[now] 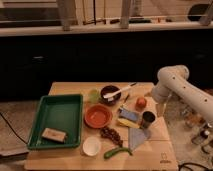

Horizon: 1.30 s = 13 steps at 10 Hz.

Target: Place apple in red bowl

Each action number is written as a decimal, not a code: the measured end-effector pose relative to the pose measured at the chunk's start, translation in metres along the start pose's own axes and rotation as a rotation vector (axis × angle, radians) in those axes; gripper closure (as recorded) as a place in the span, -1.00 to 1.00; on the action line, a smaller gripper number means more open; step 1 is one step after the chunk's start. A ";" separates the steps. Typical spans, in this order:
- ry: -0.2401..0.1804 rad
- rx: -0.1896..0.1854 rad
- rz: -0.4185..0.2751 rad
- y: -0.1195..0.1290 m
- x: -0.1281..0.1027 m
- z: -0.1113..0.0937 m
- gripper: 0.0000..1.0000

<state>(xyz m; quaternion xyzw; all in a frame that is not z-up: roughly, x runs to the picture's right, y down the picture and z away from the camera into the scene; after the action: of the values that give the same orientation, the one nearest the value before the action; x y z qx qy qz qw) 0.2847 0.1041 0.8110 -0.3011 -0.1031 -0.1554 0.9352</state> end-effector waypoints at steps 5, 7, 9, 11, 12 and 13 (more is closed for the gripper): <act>-0.001 0.007 -0.132 -0.007 0.005 -0.003 -0.60; 0.002 0.005 -0.210 -0.013 0.007 -0.002 -0.60; 0.005 0.001 -0.270 -0.017 0.008 0.003 -0.60; 0.016 0.012 -0.321 -0.025 0.010 0.010 -0.60; 0.022 0.018 -0.336 -0.027 0.012 0.014 -0.60; 0.026 0.022 -0.355 -0.031 0.013 0.019 -0.60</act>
<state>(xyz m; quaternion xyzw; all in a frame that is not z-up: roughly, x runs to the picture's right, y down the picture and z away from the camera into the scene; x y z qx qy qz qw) 0.2841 0.0882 0.8468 -0.2659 -0.1442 -0.3207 0.8976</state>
